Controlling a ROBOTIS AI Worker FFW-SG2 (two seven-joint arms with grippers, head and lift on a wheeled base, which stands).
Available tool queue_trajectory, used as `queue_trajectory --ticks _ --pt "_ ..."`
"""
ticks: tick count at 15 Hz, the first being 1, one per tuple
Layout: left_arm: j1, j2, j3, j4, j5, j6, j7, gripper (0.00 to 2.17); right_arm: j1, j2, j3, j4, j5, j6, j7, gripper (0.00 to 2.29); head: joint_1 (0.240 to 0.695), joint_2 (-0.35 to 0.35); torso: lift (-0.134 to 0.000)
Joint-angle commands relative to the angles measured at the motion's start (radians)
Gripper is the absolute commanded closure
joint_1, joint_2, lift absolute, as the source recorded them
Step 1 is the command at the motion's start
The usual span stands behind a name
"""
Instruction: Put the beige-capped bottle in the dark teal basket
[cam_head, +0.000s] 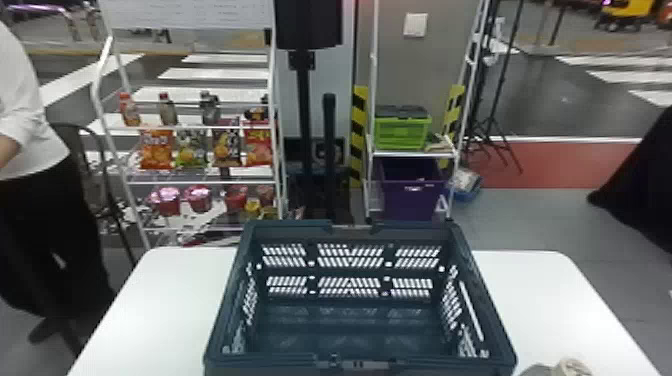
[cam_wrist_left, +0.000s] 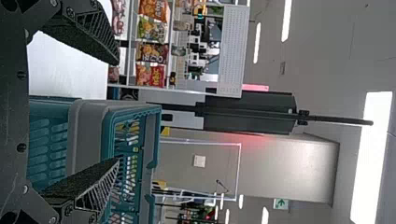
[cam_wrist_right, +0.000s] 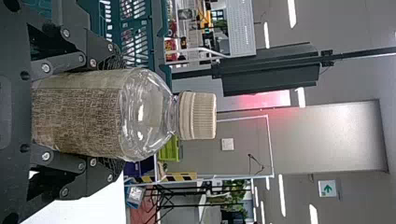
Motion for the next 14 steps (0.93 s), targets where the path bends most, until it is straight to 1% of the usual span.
queue_trajectory --ticks 1,8,11,13,14 --pt "-0.003 0.001 0.001 -0.002 0.000 0.008 0.000 0.15 -0.006 0.000 0.000 -0.001 0.002 0.014 0.000 2.28 0.499 0.000 0.000" --pt "-0.010 0.003 0.003 -0.005 0.003 0.020 0.000 0.15 -0.020 0.000 0.002 -0.004 0.003 0.041 -0.001 2.28 0.499 0.000 0.000" --pt "-0.013 0.003 0.003 -0.002 0.005 0.020 0.000 0.15 -0.025 0.000 0.002 -0.026 0.003 0.041 -0.001 2.28 0.499 0.000 0.000" --pt "-0.013 0.003 0.003 -0.001 0.005 0.020 0.000 0.15 -0.043 -0.002 0.000 -0.063 0.003 0.084 -0.001 2.28 0.499 0.000 0.000" --pt "-0.013 0.003 0.003 0.001 0.005 0.020 0.000 0.15 -0.061 -0.003 0.002 -0.076 0.003 0.130 0.000 2.28 0.499 0.000 0.000"
